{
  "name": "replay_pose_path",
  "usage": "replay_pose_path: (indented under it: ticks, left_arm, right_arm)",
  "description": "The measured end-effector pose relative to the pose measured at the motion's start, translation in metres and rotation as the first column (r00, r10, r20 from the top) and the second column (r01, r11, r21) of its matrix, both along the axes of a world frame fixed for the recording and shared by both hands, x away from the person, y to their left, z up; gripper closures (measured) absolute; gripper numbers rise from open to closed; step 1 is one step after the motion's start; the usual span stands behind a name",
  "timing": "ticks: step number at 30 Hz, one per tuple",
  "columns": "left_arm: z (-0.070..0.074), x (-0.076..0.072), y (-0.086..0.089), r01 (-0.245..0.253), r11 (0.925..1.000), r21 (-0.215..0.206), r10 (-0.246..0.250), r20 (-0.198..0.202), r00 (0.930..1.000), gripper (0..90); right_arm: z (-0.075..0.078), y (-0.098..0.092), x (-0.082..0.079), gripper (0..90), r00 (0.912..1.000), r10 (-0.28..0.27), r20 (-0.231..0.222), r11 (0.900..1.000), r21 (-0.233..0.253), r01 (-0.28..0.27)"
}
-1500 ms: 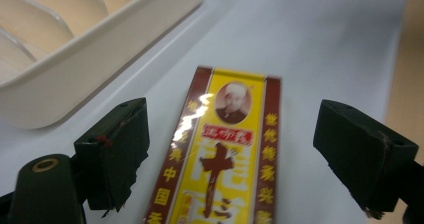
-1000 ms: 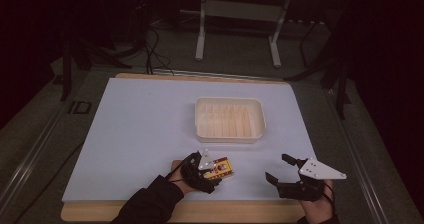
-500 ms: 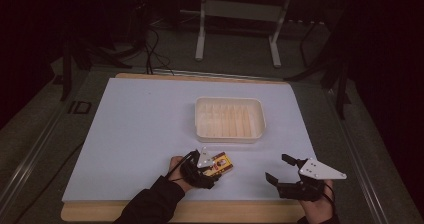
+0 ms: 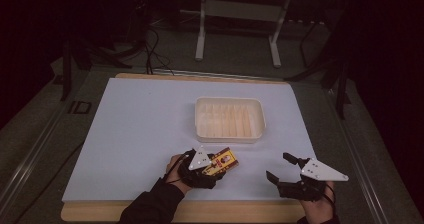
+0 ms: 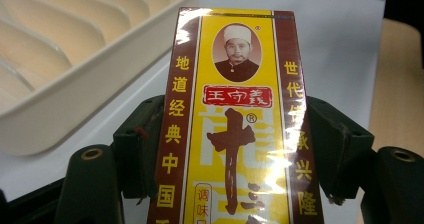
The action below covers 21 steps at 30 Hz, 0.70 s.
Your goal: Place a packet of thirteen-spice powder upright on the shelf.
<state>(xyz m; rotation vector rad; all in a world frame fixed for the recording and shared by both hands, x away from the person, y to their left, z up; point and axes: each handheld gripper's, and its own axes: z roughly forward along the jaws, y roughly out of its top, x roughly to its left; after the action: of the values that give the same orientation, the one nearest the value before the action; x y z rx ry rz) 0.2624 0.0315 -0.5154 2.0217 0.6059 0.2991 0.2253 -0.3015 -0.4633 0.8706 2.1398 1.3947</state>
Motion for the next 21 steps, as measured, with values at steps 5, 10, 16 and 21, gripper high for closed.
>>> replay_pose_path:
  ticks: [5,10,16,21]
  left_arm:
    - [0.008,-0.006,-0.001,0.020,0.9985,-0.050,-0.019,0.024,0.9995,32.8]
    - [0.014,-0.009,-0.001,0.025,0.9965,-0.080,-0.020,0.062,0.9979,32.8]
    - [0.021,-0.011,0.002,0.028,0.9903,-0.136,-0.016,0.092,0.9956,32.8]
    - [0.027,-0.012,0.003,0.022,0.9828,-0.183,-0.001,0.115,0.9933,32.9]
  right_arm:
    - [0.006,0.001,-0.002,17.0,0.9999,0.000,-0.012,1.000,0.013,0.000]
    - [0.013,0.003,-0.002,19.6,1.0000,-0.007,-0.006,1.000,0.008,0.007]
    - [0.024,0.009,0.000,21.0,1.0000,-0.005,-0.005,1.000,0.020,0.005]
    - [0.037,0.021,0.005,21.1,0.9995,0.027,-0.018,0.995,0.101,-0.025]
